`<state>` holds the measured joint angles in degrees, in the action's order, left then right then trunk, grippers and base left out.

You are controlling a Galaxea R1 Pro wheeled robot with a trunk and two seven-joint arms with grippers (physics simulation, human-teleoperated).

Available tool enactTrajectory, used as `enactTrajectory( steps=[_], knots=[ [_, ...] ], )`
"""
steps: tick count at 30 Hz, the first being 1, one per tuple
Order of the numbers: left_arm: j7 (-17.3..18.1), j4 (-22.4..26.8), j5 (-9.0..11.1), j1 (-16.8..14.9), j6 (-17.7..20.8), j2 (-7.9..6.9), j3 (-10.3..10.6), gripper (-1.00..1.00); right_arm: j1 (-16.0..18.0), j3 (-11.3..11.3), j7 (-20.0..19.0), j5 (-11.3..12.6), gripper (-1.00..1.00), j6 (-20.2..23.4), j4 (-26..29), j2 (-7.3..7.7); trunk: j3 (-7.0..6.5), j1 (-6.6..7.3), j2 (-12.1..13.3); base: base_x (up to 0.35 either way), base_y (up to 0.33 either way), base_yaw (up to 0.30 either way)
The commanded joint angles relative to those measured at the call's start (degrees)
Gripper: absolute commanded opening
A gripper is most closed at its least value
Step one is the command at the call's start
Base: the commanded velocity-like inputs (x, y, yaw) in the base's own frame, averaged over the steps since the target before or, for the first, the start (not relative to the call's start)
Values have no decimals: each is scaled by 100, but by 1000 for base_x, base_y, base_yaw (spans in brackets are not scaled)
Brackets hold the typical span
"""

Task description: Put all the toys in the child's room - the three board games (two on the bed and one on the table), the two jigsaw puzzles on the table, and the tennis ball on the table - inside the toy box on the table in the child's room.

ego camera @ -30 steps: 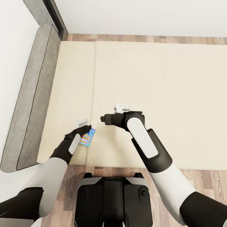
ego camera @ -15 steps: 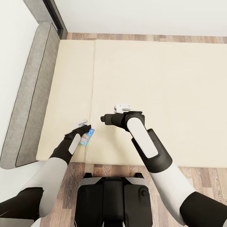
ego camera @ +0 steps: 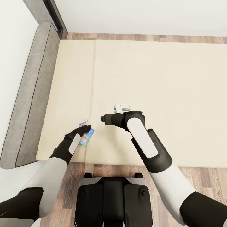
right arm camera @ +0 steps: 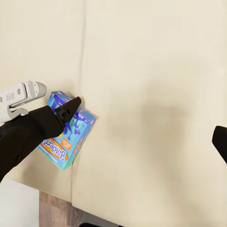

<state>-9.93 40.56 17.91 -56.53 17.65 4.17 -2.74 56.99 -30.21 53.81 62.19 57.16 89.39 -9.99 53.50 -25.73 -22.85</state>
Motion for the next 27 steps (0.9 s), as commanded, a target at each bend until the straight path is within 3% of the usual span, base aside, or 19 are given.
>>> enactTrajectory(
  steps=[1,27],
  knots=[
    [-41,-83,116,2,45,4,-16,100,5,-2,60,48,100,23,5,-1,7,-5,-7,0,0,0],
    [-61,154,123,2,63,5,-16,100,5,-2,60,48,100,23,8,-1,7,-5,-7,0,0,0]
  ],
)
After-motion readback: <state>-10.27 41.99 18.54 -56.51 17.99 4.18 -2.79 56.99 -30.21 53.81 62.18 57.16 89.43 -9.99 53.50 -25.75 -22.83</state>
